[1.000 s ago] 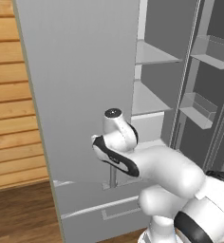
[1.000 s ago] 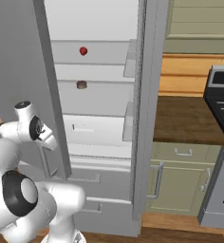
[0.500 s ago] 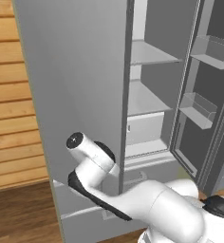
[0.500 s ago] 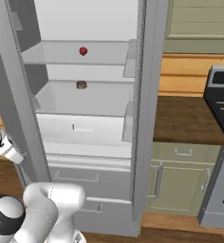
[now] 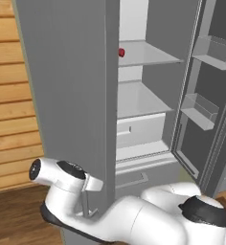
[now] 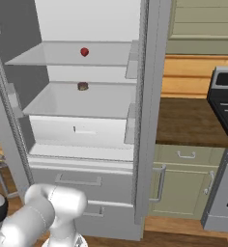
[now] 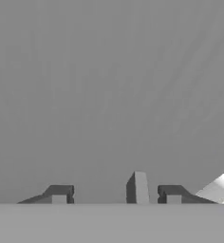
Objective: Take the strawberry from the fridge and place it on top of the pancake, located on the dining counter.
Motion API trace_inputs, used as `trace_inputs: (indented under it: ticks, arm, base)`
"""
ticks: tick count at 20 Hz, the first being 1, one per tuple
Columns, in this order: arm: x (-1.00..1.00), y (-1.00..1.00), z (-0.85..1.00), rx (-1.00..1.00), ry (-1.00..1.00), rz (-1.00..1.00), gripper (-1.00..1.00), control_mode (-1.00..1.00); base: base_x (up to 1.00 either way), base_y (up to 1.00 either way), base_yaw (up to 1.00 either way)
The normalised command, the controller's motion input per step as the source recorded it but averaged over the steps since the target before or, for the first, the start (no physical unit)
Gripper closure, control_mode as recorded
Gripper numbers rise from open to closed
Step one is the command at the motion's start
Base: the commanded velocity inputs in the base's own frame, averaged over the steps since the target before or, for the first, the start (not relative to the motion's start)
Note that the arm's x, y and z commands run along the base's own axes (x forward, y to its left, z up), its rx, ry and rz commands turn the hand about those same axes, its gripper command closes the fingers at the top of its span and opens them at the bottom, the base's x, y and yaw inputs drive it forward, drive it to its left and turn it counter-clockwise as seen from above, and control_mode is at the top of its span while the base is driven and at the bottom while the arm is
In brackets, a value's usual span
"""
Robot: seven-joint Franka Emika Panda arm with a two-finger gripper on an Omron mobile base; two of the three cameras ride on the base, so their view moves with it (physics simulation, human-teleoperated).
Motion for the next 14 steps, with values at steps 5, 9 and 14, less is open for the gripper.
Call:
trace_inputs:
  ticks: [5, 9, 14]
  arm:
    - [-0.57, 0.25, 0.15, -0.08, -0.01, -0.07, -1.0, -1.0]
    - [-0.88, 0.05, 0.73, 0.0, 0.06, 0.0, -1.0, -1.0]
    - [-0.73, -0.4, 0.3, 0.22, 0.08, 0.18, -1.0, -1.0]
  base:
    - [0.0, 0.0, 0.0]
    - [0.0, 0.0, 0.0]
    - [0.0, 0.0, 0.0]
